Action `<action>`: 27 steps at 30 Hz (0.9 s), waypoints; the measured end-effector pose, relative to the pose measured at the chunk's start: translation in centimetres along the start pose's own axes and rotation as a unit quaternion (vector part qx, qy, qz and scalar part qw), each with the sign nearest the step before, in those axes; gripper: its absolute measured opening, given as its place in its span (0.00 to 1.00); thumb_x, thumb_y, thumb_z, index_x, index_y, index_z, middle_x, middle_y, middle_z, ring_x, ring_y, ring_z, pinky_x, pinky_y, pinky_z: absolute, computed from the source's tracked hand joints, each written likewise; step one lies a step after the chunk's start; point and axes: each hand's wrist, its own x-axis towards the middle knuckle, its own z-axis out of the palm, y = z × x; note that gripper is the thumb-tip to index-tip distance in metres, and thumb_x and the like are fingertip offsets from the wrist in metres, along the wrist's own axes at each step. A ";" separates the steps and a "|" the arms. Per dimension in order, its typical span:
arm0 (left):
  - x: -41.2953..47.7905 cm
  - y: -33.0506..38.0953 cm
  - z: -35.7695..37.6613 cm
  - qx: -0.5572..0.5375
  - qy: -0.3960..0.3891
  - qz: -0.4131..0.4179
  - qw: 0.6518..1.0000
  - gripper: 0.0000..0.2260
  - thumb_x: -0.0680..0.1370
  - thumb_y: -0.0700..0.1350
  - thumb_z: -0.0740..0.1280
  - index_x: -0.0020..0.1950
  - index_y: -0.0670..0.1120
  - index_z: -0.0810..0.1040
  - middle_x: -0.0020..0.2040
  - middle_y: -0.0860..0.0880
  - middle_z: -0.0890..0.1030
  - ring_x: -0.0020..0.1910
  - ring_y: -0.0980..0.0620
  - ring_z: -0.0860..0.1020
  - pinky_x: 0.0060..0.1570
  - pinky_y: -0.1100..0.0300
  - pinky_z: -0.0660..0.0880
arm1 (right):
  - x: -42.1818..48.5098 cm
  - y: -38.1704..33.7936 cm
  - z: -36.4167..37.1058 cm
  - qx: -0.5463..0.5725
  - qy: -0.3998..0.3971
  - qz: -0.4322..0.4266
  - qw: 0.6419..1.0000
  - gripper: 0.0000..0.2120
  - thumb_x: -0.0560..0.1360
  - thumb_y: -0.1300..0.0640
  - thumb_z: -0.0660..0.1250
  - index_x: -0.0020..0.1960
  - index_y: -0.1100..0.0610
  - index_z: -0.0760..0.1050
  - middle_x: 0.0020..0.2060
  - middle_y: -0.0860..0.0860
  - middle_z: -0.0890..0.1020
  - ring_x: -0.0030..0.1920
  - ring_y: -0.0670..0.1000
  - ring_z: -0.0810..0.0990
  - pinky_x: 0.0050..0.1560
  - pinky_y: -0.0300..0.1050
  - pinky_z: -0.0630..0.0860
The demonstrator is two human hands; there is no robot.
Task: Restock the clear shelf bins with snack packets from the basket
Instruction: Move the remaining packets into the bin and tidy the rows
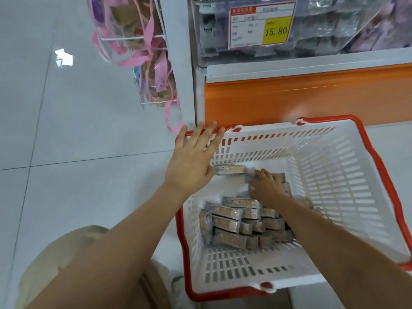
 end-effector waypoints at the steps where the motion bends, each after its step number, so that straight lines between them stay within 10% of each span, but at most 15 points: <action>1: 0.0 0.0 0.0 0.000 -0.001 0.000 1.000 0.38 0.74 0.52 0.64 0.81 0.48 0.53 0.79 0.45 0.58 0.78 0.43 0.57 0.74 0.38 0.53 | -0.1 -0.1 -0.3 0.003 0.015 0.002 1.000 0.19 0.80 0.48 0.58 0.69 0.49 0.72 0.75 0.53 0.60 0.76 0.57 0.56 0.73 0.54 0.55; 10: 0.0 0.0 -0.1 0.002 -0.016 -0.004 1.000 0.37 0.76 0.53 0.62 0.81 0.49 0.48 0.80 0.45 0.54 0.78 0.44 0.54 0.75 0.39 0.50 | -2.2 0.9 -3.8 0.212 0.282 -0.037 0.935 0.05 0.75 0.60 0.66 0.42 0.58 0.71 0.39 0.54 0.76 0.36 0.58 0.77 0.35 0.52 0.75; 18: 0.1 0.0 -0.3 -0.011 -0.023 -0.007 1.000 0.38 0.75 0.52 0.66 0.81 0.49 0.51 0.80 0.45 0.56 0.78 0.43 0.55 0.75 0.40 0.51 | -6.6 0.7 -8.9 0.499 0.225 -0.029 0.836 0.26 0.72 0.66 0.71 0.62 0.55 0.60 0.44 0.49 0.74 0.40 0.40 0.78 0.44 0.39 0.76; 27: 2.1 5.0 -3.3 -0.319 -0.002 0.044 0.947 0.28 0.81 0.54 0.60 0.79 0.47 0.59 0.75 0.45 0.66 0.75 0.45 0.60 0.74 0.53 0.55 | -11.5 1.1 -14.7 0.581 0.268 -0.097 0.763 0.12 0.73 0.74 0.66 0.50 0.59 0.72 0.46 0.52 0.76 0.45 0.42 0.77 0.42 0.36 0.75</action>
